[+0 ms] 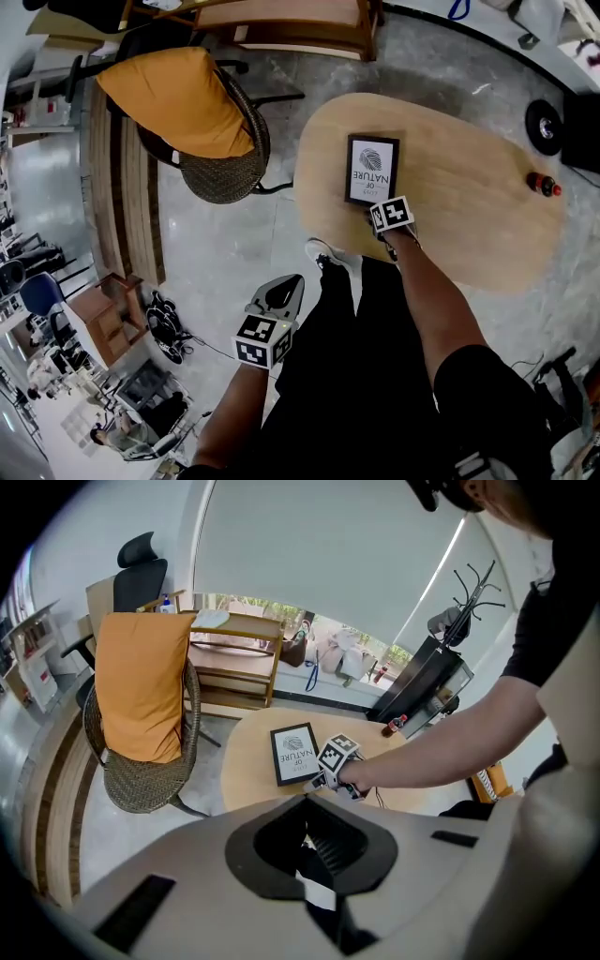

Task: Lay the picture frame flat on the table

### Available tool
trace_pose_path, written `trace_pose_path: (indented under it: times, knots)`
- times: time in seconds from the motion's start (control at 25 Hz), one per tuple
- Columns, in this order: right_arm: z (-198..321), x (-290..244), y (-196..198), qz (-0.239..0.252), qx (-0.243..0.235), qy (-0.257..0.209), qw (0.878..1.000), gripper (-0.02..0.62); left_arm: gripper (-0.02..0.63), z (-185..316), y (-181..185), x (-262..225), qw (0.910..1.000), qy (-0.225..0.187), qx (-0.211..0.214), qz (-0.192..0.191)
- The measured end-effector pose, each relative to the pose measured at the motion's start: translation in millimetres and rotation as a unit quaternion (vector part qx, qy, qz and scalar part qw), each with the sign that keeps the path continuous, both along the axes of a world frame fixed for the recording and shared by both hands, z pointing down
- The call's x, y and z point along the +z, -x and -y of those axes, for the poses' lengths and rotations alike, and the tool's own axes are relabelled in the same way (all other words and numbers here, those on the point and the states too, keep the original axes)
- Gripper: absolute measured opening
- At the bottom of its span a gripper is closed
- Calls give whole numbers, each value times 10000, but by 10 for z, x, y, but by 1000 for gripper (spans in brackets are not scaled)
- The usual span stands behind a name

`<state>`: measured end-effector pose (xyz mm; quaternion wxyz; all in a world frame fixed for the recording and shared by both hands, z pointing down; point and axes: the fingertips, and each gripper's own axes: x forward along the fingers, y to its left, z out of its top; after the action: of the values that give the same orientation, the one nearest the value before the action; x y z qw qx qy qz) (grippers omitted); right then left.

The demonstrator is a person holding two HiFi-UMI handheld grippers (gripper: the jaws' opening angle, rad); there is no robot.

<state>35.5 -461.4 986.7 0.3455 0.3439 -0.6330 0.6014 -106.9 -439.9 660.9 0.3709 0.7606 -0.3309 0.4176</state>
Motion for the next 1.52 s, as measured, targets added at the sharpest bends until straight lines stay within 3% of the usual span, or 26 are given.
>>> trace_pose_path:
  times: [0.24,0.48,0.64,0.76,0.88,1.0,1.24,1.4,1.52]
  knots:
    - [-8,97,-10,-740,-1035,53,9919,192,6,131,68,-94,9999,-135,91,-4]
    - [-35,111,-16,-1058,-983,375,9888,213,6,220,367,-237,9988,-335,356,46]
    - [-91,-213,95,-726,-426,229,9962,213,6,332,488,-324,9966,-476,648,-170]
    - [-61,-640,198,-454,91,-208,9987,213,6,411,531,-430,9921,-583,1015,-447]
    - [1,-1257,322,-258,646,-847,9940,213,6,462,591,-638,9819,-788,1569,-713]
    - [90,-1984,422,-202,1276,-1681,9773,198,6,545,681,-835,9678,-1110,2046,-962]
    - [-301,-3593,975,52,2286,-3092,9231,23,6,328,1022,-1295,9475,-1320,2540,-1425]
    - [-628,-4439,1107,167,2699,-3912,8797,5,6,157,1018,-1527,9309,-1453,2828,-1800]
    - [-798,-4871,1164,310,2845,-4278,8573,3,6,100,1013,-1665,9268,-1557,2819,-1933]
